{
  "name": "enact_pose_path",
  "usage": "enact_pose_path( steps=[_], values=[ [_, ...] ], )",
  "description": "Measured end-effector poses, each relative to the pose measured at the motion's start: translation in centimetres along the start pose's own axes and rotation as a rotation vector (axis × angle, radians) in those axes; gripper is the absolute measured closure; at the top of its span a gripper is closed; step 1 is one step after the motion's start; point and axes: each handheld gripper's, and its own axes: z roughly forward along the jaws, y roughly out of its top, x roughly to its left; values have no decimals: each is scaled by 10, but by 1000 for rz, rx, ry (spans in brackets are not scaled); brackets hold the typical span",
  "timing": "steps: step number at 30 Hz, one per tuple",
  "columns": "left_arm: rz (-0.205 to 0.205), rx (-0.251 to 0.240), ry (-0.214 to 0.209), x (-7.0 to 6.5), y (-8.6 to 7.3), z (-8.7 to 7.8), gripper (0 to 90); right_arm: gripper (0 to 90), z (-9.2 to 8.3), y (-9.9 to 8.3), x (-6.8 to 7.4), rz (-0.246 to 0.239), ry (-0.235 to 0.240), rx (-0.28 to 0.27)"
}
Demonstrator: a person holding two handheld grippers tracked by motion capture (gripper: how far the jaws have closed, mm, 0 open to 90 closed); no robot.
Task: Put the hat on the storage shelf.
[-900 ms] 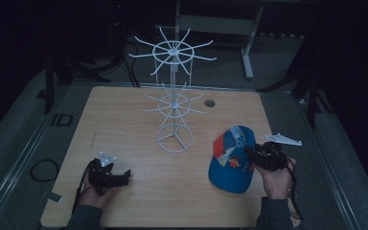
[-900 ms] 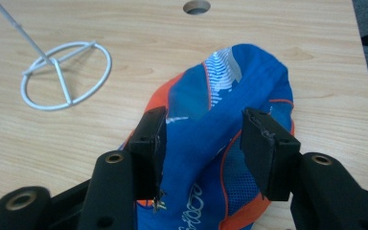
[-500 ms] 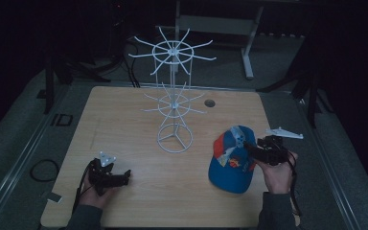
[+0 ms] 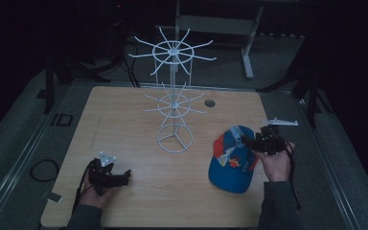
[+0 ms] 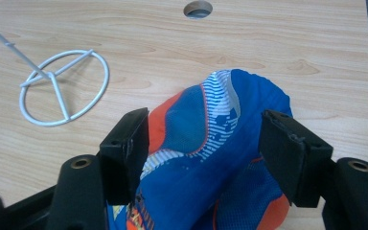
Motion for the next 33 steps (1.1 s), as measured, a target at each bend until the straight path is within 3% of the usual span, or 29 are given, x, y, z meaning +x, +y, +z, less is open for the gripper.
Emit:
enact_pose_path(
  steps=[6, 12, 33],
  values=[
    [2, 2, 0, 0, 0, 0, 31, 332, 12, 11, -3, 8, -19, 38],
    [3, 3, 0, 0, 0, 0, 31, 320, 28, 15, -7, -2, -73, 89],
    [3, 3, 0, 0, 0, 0, 31, 361, 73, 9, -27, 80, -99, 226]
  ],
)
